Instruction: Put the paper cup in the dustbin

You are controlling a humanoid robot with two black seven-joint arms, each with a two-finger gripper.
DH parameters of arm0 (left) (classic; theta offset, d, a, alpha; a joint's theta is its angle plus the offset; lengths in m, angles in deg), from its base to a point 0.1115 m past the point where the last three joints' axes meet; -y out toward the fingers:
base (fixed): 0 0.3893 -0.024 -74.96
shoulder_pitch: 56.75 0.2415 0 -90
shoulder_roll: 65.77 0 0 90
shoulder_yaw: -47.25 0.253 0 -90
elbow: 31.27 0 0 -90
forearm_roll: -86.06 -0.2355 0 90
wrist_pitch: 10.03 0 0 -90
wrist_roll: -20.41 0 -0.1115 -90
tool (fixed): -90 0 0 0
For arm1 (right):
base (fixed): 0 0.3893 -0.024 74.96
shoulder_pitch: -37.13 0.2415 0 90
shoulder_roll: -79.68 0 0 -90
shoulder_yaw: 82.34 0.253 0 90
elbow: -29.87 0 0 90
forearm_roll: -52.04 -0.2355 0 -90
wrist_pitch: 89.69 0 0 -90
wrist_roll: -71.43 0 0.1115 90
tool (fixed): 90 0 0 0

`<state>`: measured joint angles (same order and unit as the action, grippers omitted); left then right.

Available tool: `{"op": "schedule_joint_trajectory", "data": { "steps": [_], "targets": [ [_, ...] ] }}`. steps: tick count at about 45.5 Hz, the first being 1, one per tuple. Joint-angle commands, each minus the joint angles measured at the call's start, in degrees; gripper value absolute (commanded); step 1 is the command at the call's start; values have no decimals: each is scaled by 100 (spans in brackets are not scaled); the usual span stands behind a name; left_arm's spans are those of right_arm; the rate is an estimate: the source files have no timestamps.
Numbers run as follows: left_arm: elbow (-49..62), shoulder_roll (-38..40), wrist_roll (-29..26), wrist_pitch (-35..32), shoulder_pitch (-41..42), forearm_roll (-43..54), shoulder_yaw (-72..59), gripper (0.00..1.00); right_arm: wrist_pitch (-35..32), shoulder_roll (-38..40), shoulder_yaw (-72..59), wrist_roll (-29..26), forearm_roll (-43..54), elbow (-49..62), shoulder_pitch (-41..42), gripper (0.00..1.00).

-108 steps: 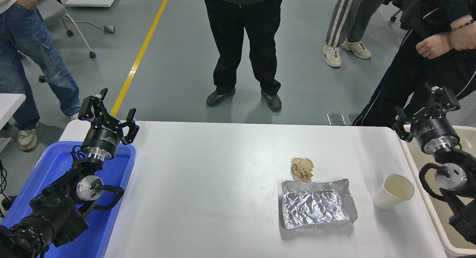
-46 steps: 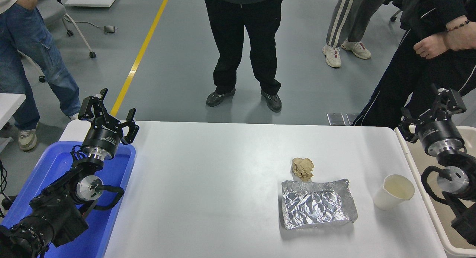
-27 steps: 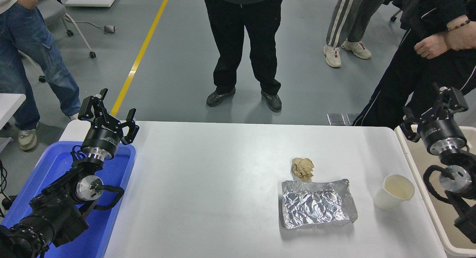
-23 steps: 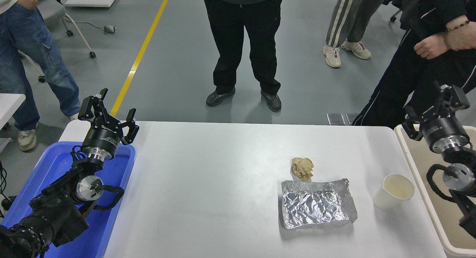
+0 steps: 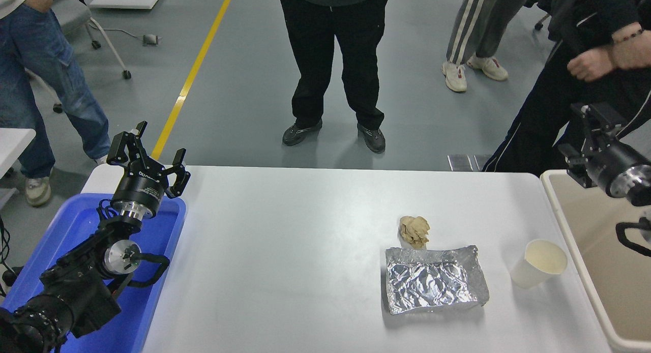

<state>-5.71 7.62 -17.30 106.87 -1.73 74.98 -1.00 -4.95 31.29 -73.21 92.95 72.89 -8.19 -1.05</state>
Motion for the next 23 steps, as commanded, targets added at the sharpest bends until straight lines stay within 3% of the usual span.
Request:
{"op": "schedule_joint_trajectory", "data": {
  "steps": [1,11,23],
  "targets": [
    [1,0,0,0,0,0,0,100,8,242,-2169,10,1253,-61,891,100],
    [1,0,0,0,0,0,8,100,-45,462,-3259,10,3750,-148,1515,100],
    [1,0,0,0,0,0,0,100,-62,1191,-4683,72,4437,-1817,2657,100]
  ]
}}
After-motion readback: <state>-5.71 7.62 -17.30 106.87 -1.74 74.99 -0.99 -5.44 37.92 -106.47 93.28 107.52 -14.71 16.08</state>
